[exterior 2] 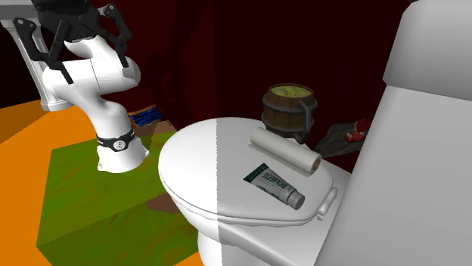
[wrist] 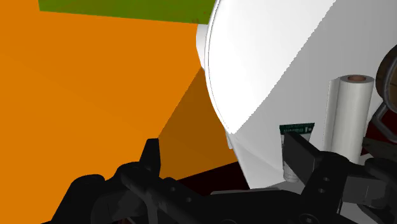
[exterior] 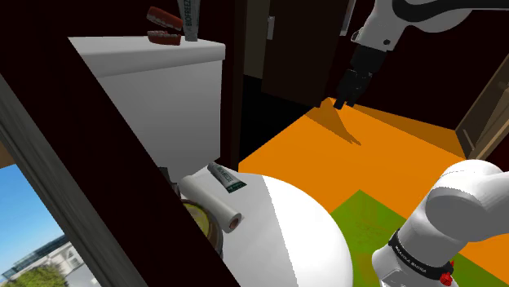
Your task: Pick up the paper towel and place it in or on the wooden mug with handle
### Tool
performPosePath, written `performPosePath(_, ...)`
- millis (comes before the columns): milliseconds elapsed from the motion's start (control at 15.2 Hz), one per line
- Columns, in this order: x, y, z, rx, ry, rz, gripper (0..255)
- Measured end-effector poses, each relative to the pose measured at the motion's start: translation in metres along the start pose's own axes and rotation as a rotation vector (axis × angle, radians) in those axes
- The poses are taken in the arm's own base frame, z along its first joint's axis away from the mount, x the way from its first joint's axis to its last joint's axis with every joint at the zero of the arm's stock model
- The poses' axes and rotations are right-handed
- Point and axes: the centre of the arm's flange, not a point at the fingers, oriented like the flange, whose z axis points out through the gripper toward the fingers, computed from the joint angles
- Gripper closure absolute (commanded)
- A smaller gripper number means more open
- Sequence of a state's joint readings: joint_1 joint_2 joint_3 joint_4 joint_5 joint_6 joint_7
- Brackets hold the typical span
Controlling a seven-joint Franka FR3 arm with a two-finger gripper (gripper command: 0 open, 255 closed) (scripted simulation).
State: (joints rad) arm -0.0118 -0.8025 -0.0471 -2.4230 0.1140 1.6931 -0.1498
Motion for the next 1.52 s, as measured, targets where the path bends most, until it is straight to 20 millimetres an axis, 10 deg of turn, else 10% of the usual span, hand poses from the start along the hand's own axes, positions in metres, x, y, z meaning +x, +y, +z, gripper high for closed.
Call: performPosePath(1518,0.078,-0.224,0.158,-0.048,-0.052,0.045,0)
